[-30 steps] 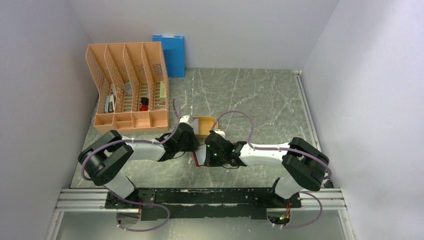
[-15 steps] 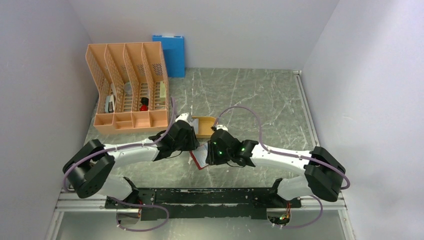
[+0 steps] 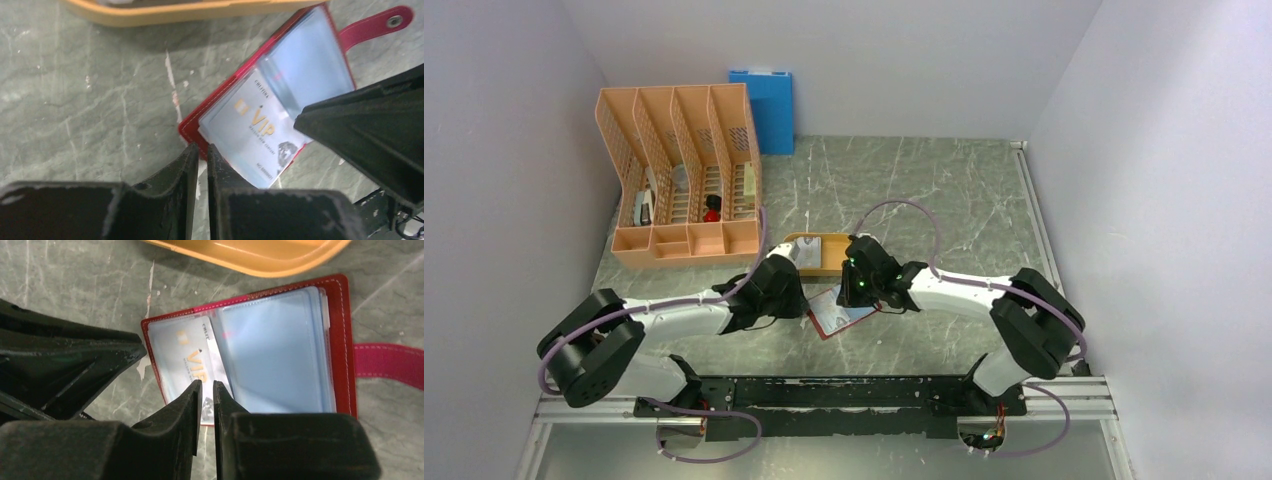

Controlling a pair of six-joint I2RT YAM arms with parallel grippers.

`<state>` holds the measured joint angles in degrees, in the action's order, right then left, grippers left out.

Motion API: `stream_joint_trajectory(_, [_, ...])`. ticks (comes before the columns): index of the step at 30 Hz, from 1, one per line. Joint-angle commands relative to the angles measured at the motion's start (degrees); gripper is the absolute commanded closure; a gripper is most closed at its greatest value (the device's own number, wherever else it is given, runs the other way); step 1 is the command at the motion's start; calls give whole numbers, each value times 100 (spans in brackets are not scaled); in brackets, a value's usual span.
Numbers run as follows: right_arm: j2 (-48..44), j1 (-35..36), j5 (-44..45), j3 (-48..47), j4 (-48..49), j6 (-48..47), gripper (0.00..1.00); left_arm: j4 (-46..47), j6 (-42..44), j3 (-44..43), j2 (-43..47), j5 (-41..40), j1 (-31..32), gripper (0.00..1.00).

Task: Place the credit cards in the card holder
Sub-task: Turn over the card slot in the card holder.

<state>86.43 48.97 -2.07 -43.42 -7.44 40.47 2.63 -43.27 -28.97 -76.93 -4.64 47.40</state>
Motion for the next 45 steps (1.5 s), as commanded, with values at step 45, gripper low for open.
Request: stream_joint_trajectory(45, [-36, 374, 674, -123, -524, -561, 96, 16, 69, 286, -101, -46, 36, 92])
